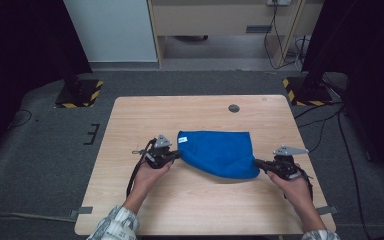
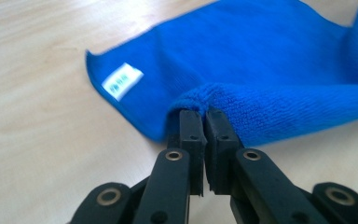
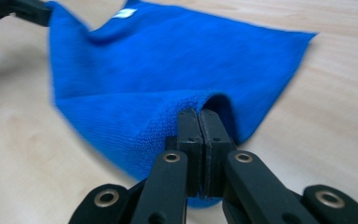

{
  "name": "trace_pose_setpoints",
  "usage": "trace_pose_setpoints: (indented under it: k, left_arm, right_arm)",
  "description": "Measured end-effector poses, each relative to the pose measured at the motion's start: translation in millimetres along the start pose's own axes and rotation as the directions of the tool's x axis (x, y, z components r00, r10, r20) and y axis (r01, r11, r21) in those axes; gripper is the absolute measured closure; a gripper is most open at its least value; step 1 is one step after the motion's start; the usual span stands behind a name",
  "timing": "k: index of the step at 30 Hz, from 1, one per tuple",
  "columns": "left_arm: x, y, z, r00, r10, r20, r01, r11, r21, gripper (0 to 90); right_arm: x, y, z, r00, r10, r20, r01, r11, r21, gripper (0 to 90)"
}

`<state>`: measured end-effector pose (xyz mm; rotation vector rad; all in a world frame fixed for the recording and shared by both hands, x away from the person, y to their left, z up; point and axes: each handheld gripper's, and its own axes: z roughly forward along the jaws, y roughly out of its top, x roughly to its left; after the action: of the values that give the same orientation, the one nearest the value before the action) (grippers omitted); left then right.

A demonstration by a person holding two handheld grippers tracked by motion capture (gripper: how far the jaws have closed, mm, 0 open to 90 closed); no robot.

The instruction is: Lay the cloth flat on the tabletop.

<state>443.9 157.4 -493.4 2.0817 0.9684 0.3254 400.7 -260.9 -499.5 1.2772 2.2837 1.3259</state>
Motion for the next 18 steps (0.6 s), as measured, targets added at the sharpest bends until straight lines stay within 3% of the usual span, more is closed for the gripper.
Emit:
trace_pose_setpoints:
  k: [1, 2, 3, 8, 9, 12, 14, 15, 16, 17, 18]
  left_arm:
    - [9.6, 7.8, 12.9, 0.9997, -0.025, -0.007, 0.026, 0.9994, 0.022, 86.2]
    - [9.6, 7.8, 12.9, 0.9997, -0.025, -0.007, 0.026, 0.9994, 0.022, 86.2]
    - [16.6, 14.4, 24.8, 0.9989, -0.042, -0.021, 0.043, 0.9978, 0.051, 86.3]
    - [20.2, 22.8, 45.2, 0.9986, -0.020, -0.049, 0.025, 0.9933, 0.113, 86.2]
    - [20.6, 23.8, 52.5, 0.9970, -0.010, -0.077, 0.019, 0.9926, 0.120, 86.1]
    - [22.0, 22.7, 57.7, 0.9950, -0.008, -0.099, 0.021, 0.9920, 0.124, 84.3]
    - [22.8, 20.7, 60.9, 0.9949, -0.024, -0.098, 0.034, 0.9944, 0.100, 75.0]
    - [21.3, 19.8, 60.2, 0.9926, -0.035, -0.117, 0.042, 0.9974, 0.059, 66.5]
    - [21.3, 19.8, 60.2, 0.9926, -0.035, -0.117, 0.042, 0.9974, 0.059, 59.0]
    - [20.5, 20.1, 57.9, 0.9922, -0.035, -0.120, 0.039, 0.9987, 0.032, 59.0]
    - [19.3, 21.8, 52.4, 0.9901, -0.030, -0.137, 0.032, 0.9994, 0.012, 47.8]
  right_arm:
    - [-9.7, 5.9, 11.1, 0.9996, 0.026, 0.013, -0.026, 1.000, 0.011, 88.8]
    - [-13.9, 8.7, 16.6, 0.9991, 0.032, 0.028, -0.032, 0.999, 0.021, 88.9]
    - [-18.0, 10.8, 21.7, 0.9985, 0.038, 0.039, -0.039, 0.999, 0.032, 88.9]
    - [-32.8, 16.1, 35.9, 0.9935, 0.068, 0.091, -0.075, 0.995, 0.072, 88.9]
    - [-38.6, 17.1, 41.3, 0.9901, 0.073, 0.120, -0.084, 0.993, 0.083, 89.0]
    - [-43.5, 16.4, 46.6, 0.9866, 0.078, 0.144, -0.092, 0.991, 0.095, 88.8]
    - [-44.2, 15.5, 48.1, 0.9860, 0.078, 0.147, -0.093, 0.991, 0.099, 87.7]
    - [-43.9, 14.0, 48.9, 0.9835, 0.079, 0.163, -0.096, 0.990, 0.100, 77.8]
    - [-43.9, 14.0, 48.9, 0.9835, 0.079, 0.163, -0.096, 0.990, 0.100, 77.8]
    - [-42.8, 13.4, 48.4, 0.9839, 0.070, 0.164, -0.085, 0.992, 0.092, 73.5]
    - [-39.8, 12.6, 45.2, 0.9827, 0.073, 0.170, -0.086, 0.993, 0.074, 61.2]
